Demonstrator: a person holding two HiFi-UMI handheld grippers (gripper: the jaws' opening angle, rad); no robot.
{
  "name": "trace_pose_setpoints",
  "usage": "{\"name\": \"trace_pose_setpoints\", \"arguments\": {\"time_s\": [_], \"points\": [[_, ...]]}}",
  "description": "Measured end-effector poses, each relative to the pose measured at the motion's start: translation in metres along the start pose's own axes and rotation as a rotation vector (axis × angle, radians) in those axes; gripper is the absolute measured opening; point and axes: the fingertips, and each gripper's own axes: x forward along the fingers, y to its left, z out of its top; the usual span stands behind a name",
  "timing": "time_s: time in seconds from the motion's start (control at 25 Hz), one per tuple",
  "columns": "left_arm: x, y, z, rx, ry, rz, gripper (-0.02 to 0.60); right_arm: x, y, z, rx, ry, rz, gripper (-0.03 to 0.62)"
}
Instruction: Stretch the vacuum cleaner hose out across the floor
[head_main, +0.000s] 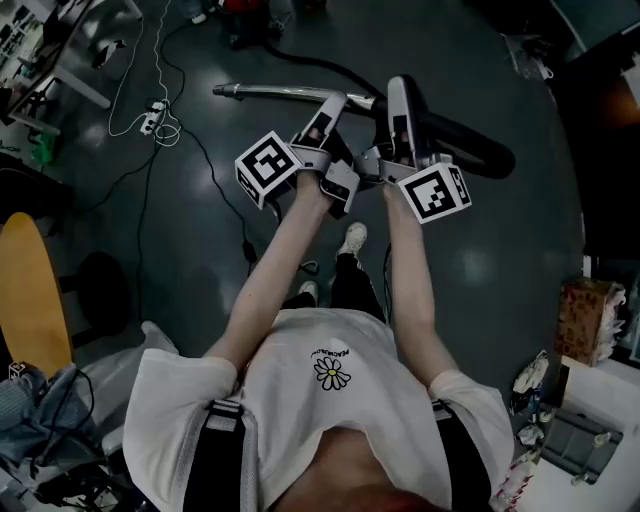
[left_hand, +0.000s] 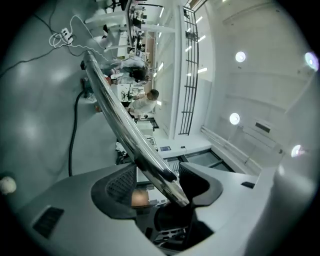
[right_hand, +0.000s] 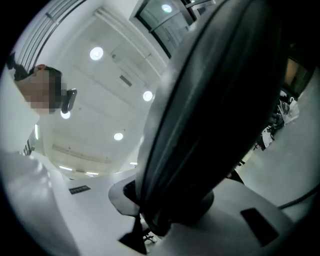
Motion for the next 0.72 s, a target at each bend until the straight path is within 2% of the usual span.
{"name": "trace_pose_setpoints", "arguments": {"time_s": [0.08,0.2,0.36,0.52,0.72], "points": [[-0.043,-0.01,-0.009,0.018,0.012,-0.026,0.249,-0.035,0.036,-0.007,0.023,-0.037,0.02,0.106],[-0.069,-0.025,-0.023,0.047,0.038,-0.069,0.248,-0.068,0.063,0.004,0.049,-0.074,0.038,0.106],[-0.085,-0.034,-0.052,0.109,0.103,-0.113,0.247,-0.105,0.067,0.02,0.104,-0.119,-0.016,0.107],[-0.111,-0.037,-0.073,0.147,0.082,-0.153,0.247,-0.137,0.077,0.023,0.171,-0.139,-0.055,0.109],[-0.119,-0.029,-0.086,0.206,0.07,-0.164,0.248,-0.165,0.075,0.015,0.246,-0.137,-0.096,0.114]]}}
